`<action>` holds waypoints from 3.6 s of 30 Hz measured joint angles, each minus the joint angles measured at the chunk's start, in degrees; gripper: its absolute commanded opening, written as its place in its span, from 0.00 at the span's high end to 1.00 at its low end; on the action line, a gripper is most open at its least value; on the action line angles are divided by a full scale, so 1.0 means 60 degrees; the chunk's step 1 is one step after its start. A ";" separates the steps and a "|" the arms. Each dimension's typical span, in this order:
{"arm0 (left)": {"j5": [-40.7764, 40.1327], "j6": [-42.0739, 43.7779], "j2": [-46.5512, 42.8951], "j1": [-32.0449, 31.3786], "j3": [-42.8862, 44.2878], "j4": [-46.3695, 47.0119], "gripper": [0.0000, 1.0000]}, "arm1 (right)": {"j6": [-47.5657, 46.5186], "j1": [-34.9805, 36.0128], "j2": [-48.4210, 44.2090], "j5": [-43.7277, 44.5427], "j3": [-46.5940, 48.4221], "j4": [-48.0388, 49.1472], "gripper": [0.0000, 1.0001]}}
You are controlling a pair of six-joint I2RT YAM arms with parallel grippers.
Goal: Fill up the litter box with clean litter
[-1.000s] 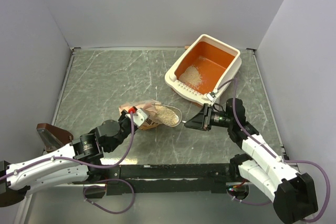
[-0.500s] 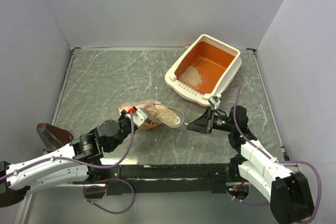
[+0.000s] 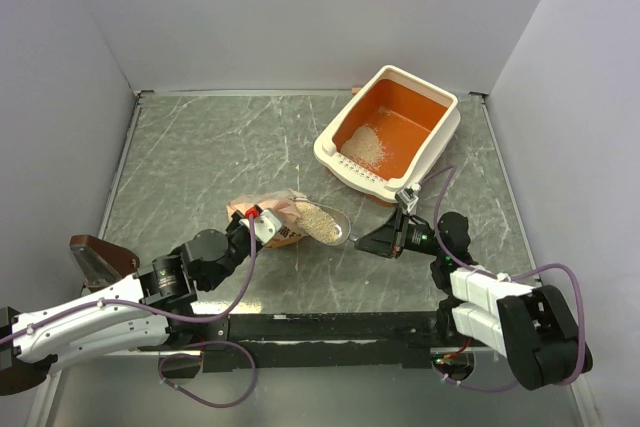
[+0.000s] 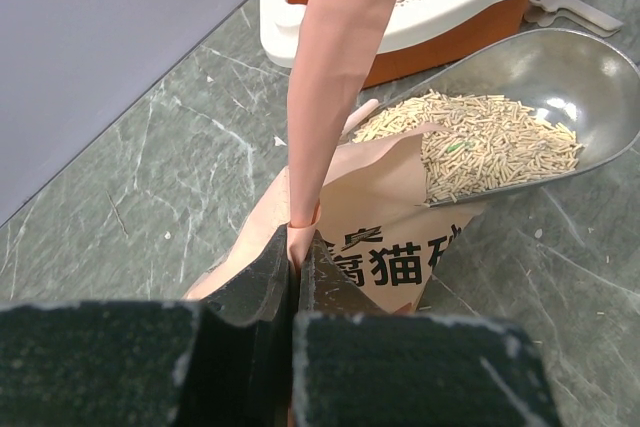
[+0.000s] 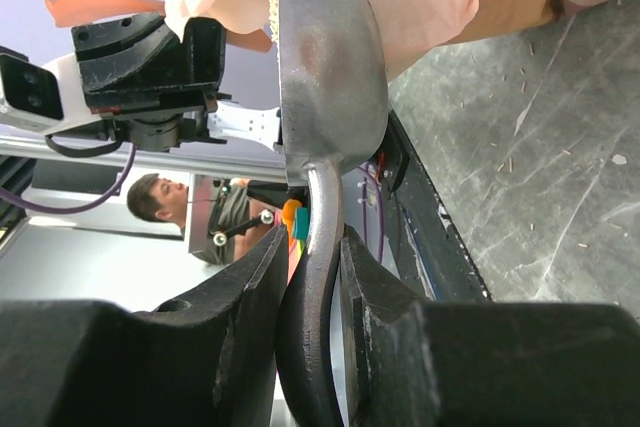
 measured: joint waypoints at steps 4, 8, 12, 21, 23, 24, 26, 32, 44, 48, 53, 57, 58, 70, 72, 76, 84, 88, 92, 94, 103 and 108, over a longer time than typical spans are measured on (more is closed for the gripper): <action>0.0000 0.0011 0.0000 0.0000 0.0000 0.0007 0.99 | 0.0182 -0.0036 0.0047 -0.0029 -0.0051 0.0372 1.00; -0.0007 0.0011 0.0000 0.0000 0.0000 0.0040 0.99 | 0.0033 -0.0084 -0.0612 0.0004 -0.0051 -0.0204 1.00; -0.0015 0.0015 0.0000 0.0000 0.0000 0.0051 0.99 | -0.0565 -0.0175 -0.1978 0.0171 0.0055 -0.1803 1.00; -0.0040 0.0015 -0.0051 0.0000 0.0000 0.0044 0.99 | -0.1370 -0.0670 -0.3493 0.0200 0.0364 -0.4353 1.00; -0.0051 0.0011 -0.0066 0.0000 0.0000 0.0029 0.99 | -0.1290 -0.0754 -0.3650 0.0168 0.0364 -0.4579 1.00; -0.0055 0.0015 -0.0066 0.0000 0.0000 0.0029 0.99 | -0.1217 -0.0783 -0.3734 0.0164 0.0364 -0.4637 1.00; -0.0069 0.0011 -0.0066 0.0000 0.0000 0.0033 0.99 | -0.1016 -0.0809 -0.3945 0.0164 0.0368 -0.4779 1.00; -0.0102 0.0011 -0.0062 0.0000 0.0000 0.0036 0.99 | -0.0732 -0.0827 -0.4397 0.0339 0.1064 -0.5723 1.00; -0.0109 0.0011 -0.0062 0.0000 0.0000 0.0040 0.99 | -0.0809 -0.0831 -0.3807 0.1668 0.3173 -0.7304 1.00; -0.0106 0.0007 -0.0058 0.0000 0.0000 0.0040 0.99 | -0.0790 -0.0841 -0.3187 0.2331 0.3544 -0.7337 1.00; -0.0098 0.0007 0.0018 0.0000 0.0000 0.0073 0.99 | -0.0535 -0.0914 -0.2182 0.3275 0.3548 -0.7082 1.00; -0.0098 0.0007 0.0018 0.0000 0.0000 0.0076 0.99 | -0.0393 -0.1096 -0.1490 0.3912 0.3548 -0.6543 1.00; -0.0098 0.0007 0.0015 0.0000 0.0000 0.0073 0.99 | -0.0346 -0.1195 -0.1246 0.4047 0.3548 -0.6331 1.00; -0.0098 0.0007 0.0007 0.0000 0.0000 0.0073 0.99 | -0.1723 -0.1810 0.1220 0.6047 0.6003 -0.7981 1.00; -0.0106 0.0007 0.0000 0.0000 0.0000 0.0073 0.99 | -0.2357 -0.1818 0.1570 0.6462 0.7122 -0.8983 1.00; -0.0142 0.0007 0.0000 0.0000 0.0000 0.0069 0.99 | -0.3643 -0.1829 0.2266 0.7315 0.9096 -1.0834 1.00; -0.0208 0.0000 0.0000 0.0000 0.0000 0.0069 0.99 | -0.5916 -0.1829 0.3767 0.8888 1.1023 -1.3646 1.00; -0.0211 -0.0015 -0.0011 0.0000 0.0000 0.0062 0.99 | -0.6889 -0.1698 0.4473 0.9519 1.1734 -1.4804 1.00; -0.0291 -0.0022 0.0011 0.0000 0.0022 0.0025 0.99 | -0.8083 -0.0969 0.4998 1.0684 1.2939 -1.5620 1.00; -0.0310 -0.0025 0.0047 0.0000 0.0073 -0.0015 0.99 | -0.8633 -0.0375 0.5377 1.1391 1.3799 -1.6098 1.00; -0.0361 -0.0029 0.0066 0.0000 0.0091 -0.0022 0.99 | -1.0331 0.1687 0.6947 1.4524 1.6156 -1.7584 1.00; -0.0361 -0.0025 0.0055 0.0000 0.0095 -0.0033 0.99 | -1.0925 0.2208 0.7238 1.6101 1.6418 -1.8178 1.00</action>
